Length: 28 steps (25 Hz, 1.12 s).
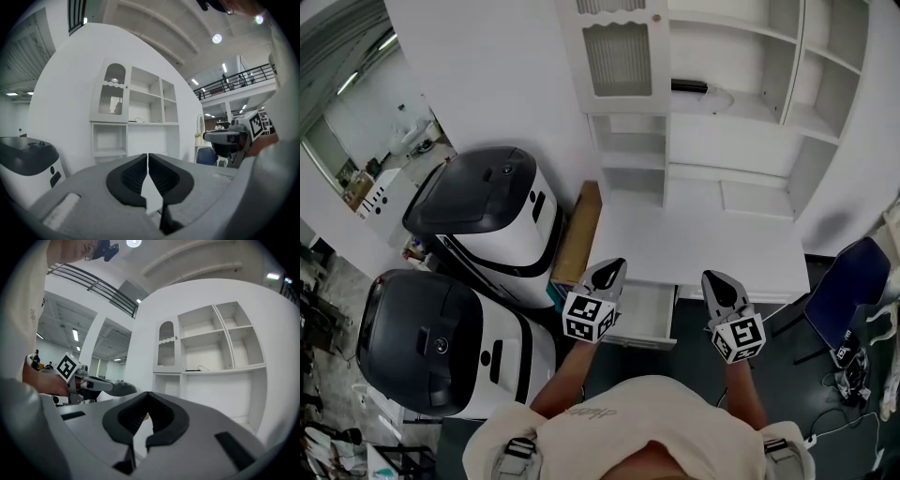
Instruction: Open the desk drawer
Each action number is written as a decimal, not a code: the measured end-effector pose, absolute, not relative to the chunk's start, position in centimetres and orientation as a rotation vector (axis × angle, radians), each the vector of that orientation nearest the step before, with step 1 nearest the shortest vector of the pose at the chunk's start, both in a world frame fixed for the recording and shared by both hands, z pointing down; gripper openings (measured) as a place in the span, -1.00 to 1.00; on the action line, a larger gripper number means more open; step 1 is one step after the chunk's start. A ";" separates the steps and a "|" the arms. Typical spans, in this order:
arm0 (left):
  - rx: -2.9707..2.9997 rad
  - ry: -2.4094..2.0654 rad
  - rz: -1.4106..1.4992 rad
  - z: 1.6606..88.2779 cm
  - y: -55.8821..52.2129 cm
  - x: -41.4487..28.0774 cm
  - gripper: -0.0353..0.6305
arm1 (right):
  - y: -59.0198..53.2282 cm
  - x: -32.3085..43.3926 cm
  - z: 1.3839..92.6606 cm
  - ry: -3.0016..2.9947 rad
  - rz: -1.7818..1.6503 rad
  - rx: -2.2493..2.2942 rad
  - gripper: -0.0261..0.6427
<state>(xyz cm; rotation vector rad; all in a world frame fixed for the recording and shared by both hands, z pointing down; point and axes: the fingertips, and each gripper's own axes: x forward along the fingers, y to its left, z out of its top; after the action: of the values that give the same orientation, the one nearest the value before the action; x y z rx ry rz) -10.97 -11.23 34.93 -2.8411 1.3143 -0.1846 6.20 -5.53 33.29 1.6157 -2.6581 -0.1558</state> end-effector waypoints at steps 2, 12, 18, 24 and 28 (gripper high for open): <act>-2.839 1.311 -0.173 34.5 -11.1 -10.9 -0.83 | -5.4 6.5 32.9 -2.654 -0.157 1.634 -0.94; -2.862 1.325 -0.156 34.6 -9.9 -10.8 -0.83 | -4.7 6.4 33.6 -2.686 -0.126 1.620 -0.94; -2.884 1.358 -0.160 35.7 -9.4 -11.2 -0.83 | -4.1 6.4 34.3 -2.699 -0.104 1.590 -0.94; -2.895 1.371 -0.188 36.6 -8.7 -11.7 -0.83 | -3.9 5.5 34.4 -2.716 -0.101 1.562 -0.94; -2.899 1.378 -0.180 36.8 -8.5 -12.0 -0.83 | -3.7 5.1 34.4 -2.718 -0.108 1.548 -0.94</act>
<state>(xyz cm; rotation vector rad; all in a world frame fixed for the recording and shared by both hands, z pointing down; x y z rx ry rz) -12.05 -8.49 36.76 -2.8989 1.3779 -0.1797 5.15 -3.69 34.40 1.5482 -2.7177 -0.1084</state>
